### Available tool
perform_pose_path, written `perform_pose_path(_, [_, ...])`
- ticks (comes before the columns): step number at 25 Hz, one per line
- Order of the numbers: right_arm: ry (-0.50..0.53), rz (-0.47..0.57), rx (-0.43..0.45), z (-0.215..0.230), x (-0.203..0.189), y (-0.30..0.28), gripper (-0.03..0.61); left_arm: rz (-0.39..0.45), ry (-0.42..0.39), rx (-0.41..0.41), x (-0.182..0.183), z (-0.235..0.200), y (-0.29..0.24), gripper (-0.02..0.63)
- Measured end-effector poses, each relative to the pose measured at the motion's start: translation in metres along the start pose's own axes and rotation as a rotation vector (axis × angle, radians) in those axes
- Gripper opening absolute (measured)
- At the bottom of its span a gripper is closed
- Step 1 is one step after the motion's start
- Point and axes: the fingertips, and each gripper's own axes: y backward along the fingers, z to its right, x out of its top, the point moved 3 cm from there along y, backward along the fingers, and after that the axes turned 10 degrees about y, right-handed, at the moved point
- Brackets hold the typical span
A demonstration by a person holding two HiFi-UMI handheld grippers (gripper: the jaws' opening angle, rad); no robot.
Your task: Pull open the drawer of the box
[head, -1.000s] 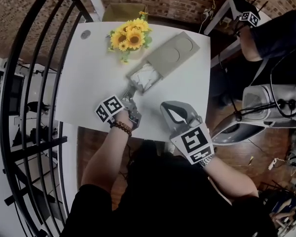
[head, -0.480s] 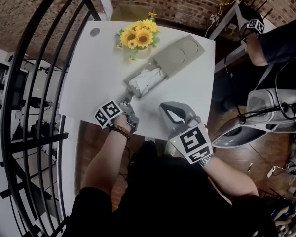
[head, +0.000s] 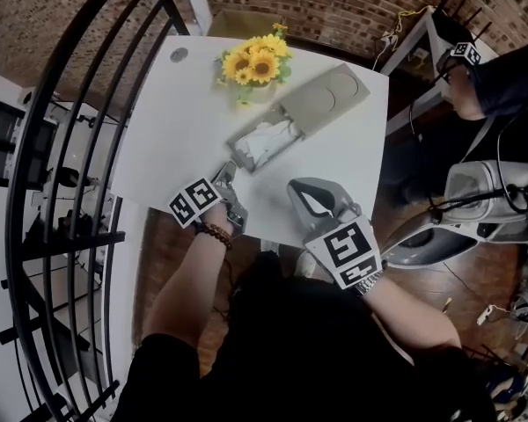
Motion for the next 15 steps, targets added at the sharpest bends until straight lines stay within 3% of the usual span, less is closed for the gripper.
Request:
perform_pose_path(9, [-0.022,0.034,-0.01,-0.001,0.002,0.02,-0.009,-0.032,-0.228,-0.042,-0.029,0.06,0.027,0.015])
perform_pose_path(15, [-0.023,0.067,-0.019,-0.003,0.001,0.04,-0.009,-0.038,-0.489,-0.066,-0.061,0.109,0.052,0.014])
